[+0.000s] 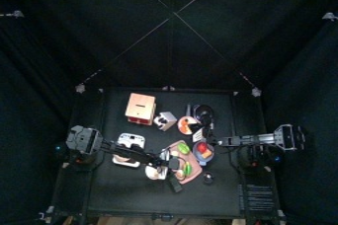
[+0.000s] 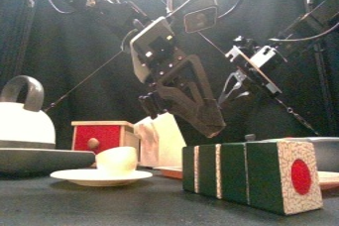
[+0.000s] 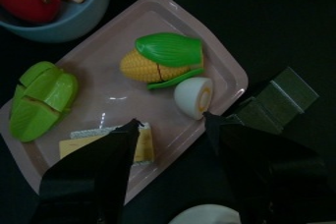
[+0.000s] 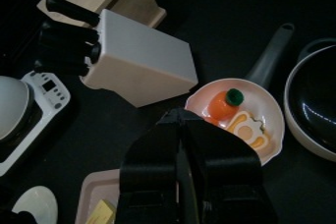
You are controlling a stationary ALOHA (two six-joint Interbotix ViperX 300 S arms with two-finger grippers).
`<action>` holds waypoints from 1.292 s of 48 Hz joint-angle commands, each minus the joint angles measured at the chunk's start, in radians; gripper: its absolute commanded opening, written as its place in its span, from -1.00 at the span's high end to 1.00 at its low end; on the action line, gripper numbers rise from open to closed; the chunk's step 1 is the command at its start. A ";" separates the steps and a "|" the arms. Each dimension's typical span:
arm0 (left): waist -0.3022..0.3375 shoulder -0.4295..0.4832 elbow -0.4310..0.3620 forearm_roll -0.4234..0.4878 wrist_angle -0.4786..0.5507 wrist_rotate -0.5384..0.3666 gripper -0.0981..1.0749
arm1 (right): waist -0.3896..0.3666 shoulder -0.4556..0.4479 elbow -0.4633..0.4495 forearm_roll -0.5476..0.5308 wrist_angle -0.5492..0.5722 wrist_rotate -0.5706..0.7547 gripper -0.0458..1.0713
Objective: Grab egg half from small plate
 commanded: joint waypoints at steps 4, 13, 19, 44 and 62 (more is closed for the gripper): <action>-0.003 -0.072 0.014 -0.014 0.048 0.002 -0.71 | 0.003 -0.015 -0.008 -0.003 0.003 -0.003 0.42; -0.049 -0.153 0.101 -0.018 0.100 0.006 -0.71 | 0.002 -0.015 -0.005 -0.003 0.005 -0.002 0.42; -0.091 -0.202 0.175 -0.020 0.098 0.005 -0.71 | 0.002 -0.015 -0.006 -0.003 0.003 -0.002 0.42; -0.138 -0.210 0.262 -0.034 0.023 0.000 -0.71 | -0.002 -0.015 -0.005 0.009 0.003 -0.003 0.42; -0.115 -0.169 0.256 -0.034 0.000 0.002 -0.71 | -0.002 -0.015 -0.005 0.009 0.003 -0.002 0.42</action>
